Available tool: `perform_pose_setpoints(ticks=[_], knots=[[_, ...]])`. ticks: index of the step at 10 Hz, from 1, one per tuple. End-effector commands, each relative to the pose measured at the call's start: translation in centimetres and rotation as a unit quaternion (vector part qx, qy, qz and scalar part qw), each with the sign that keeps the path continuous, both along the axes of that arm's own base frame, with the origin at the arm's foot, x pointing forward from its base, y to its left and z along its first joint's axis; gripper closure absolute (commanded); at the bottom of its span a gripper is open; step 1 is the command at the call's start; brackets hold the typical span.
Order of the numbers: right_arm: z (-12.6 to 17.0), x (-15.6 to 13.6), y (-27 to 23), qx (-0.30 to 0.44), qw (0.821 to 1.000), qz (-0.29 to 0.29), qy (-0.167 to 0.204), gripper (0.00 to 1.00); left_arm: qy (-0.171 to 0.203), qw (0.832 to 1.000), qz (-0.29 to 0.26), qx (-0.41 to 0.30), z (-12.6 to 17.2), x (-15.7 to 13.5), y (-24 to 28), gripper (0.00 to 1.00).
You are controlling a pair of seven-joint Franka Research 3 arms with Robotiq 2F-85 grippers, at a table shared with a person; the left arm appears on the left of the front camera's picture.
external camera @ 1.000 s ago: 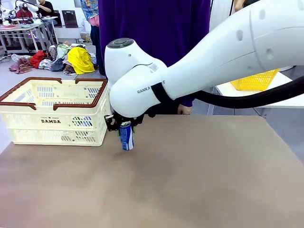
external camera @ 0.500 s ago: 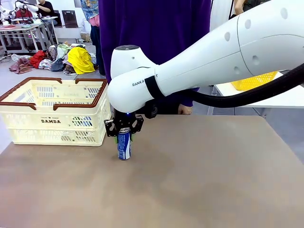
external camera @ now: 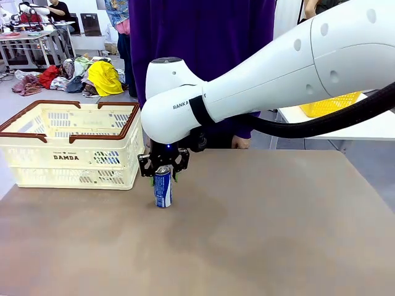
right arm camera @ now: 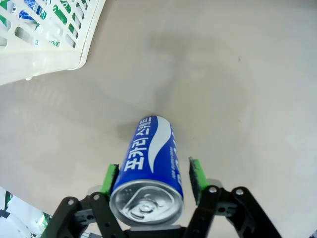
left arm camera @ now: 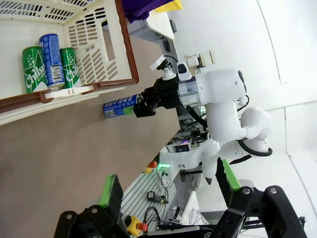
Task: Place the drinks into the Shopping basket.
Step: Pick up one drink and place it into the Shopping basket.
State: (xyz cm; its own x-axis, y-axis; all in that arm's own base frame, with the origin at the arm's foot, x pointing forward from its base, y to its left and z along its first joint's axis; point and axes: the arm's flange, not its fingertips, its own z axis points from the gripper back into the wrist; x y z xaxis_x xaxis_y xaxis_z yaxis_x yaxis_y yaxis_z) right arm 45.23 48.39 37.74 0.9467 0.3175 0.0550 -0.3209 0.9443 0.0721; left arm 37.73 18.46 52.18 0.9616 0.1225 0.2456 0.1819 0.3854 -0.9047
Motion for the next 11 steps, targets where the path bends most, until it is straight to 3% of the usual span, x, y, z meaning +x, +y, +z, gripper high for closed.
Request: perform_pose_setpoints(ticks=[1, 3, 5, 6, 8, 11], knots=[[1.2, -0.2, -0.4, -0.003, 1.000, 0.013, -0.003, 0.00, -0.005, 1.000, -0.003, 0.004, -0.1, -0.4, -0.1, 0.00], [3.9, -0.4, -1.8, 0.007, 1.000, 0.015, -0.009, 0.00, -0.005, 1.000, -0.003, 0.004, -0.1, -0.4, -0.1, 0.00], [9.2, -0.8, -4.9, 0.054, 0.998, 0.017, -0.024, 0.00, -0.005, 1.000, -0.003, 0.004, -0.1, -0.4, -0.1, 0.00], [12.0, -1.1, -7.8, 0.073, 0.997, -0.011, -0.025, 0.00, -0.005, 1.000, -0.003, 0.004, -0.1, -0.4, -0.1, 0.00], [16.3, -2.1, -16.9, 0.158, 0.986, -0.059, 0.010, 0.00, -0.005, 1.000, -0.003, 0.004, -0.1, -0.4, -0.1, 0.00], [17.3, -5.4, -32.0, 0.306, 0.944, -0.111, 0.057, 0.00, -0.005, 1.000, -0.003, 0.004, -0.1, -0.4, -0.1, 0.00]])
